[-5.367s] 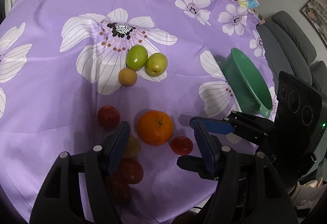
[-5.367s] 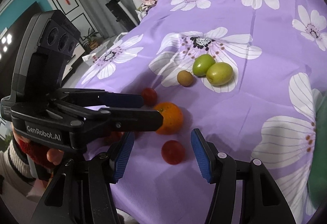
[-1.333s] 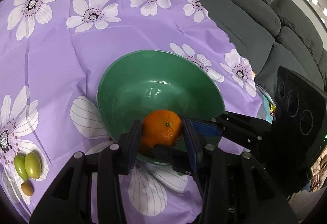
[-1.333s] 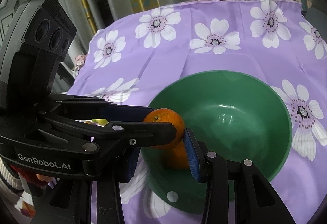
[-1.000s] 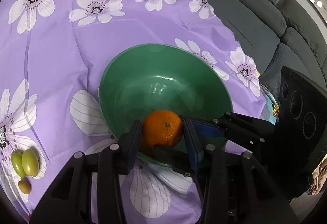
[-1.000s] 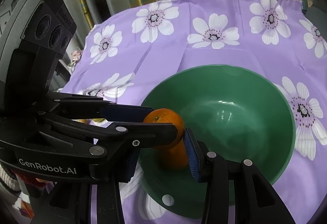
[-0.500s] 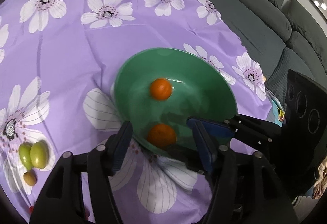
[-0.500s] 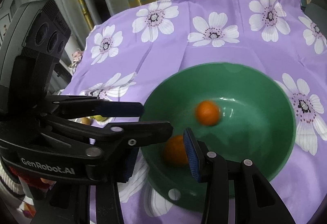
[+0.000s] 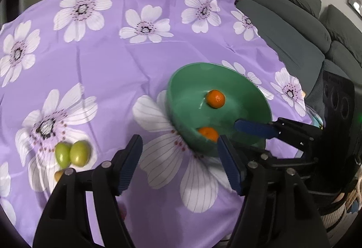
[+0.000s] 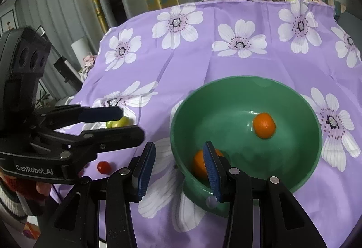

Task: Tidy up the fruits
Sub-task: 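Move the left gripper to the red cherry tomato and grasp it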

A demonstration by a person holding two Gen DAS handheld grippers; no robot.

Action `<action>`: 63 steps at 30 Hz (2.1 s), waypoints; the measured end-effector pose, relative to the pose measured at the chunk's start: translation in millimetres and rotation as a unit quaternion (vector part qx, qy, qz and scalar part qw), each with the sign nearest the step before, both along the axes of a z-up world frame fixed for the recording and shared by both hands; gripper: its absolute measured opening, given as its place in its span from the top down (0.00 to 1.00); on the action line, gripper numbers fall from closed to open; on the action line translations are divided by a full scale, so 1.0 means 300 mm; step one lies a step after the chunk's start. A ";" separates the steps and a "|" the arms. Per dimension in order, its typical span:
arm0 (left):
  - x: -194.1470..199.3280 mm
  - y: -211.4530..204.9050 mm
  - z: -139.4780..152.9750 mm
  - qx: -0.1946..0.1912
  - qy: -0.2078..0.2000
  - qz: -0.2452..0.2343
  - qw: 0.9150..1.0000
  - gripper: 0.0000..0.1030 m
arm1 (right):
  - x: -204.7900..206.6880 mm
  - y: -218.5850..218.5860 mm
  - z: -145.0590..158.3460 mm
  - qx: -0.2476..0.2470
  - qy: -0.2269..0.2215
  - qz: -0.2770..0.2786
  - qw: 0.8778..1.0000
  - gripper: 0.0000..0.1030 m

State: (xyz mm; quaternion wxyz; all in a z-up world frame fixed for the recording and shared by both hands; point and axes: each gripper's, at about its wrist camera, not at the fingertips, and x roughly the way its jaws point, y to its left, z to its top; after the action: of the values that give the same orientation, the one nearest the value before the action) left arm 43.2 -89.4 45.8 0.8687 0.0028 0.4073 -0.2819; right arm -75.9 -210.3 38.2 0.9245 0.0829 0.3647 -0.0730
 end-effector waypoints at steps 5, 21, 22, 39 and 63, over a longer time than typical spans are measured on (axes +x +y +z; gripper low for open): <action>-0.027 0.061 -0.007 -0.006 0.003 0.021 1.000 0.31 | 0.003 0.025 0.012 -0.005 0.000 0.004 1.000 0.54; -0.068 0.306 -0.087 -0.017 0.036 0.107 0.993 0.31 | 0.065 0.178 0.002 -0.022 0.030 0.060 0.997 0.54; -0.069 0.319 -0.089 -0.018 0.038 0.111 0.993 0.31 | 0.067 0.188 -0.001 -0.023 0.032 0.063 0.997 0.54; -0.155 0.571 -0.168 -0.016 0.065 0.177 0.982 0.35 | 0.139 0.303 -0.095 -0.013 0.075 0.115 0.990 0.54; -0.219 0.475 -0.259 0.085 0.088 0.094 0.988 0.65 | 0.161 0.393 -0.187 0.011 0.110 0.165 0.980 0.54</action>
State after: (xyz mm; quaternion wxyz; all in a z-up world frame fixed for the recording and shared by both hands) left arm -22.5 53.1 -32.0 0.8485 0.0135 0.5034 -0.1624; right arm -27.7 -92.3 -17.9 0.8773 0.0229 0.4733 0.0760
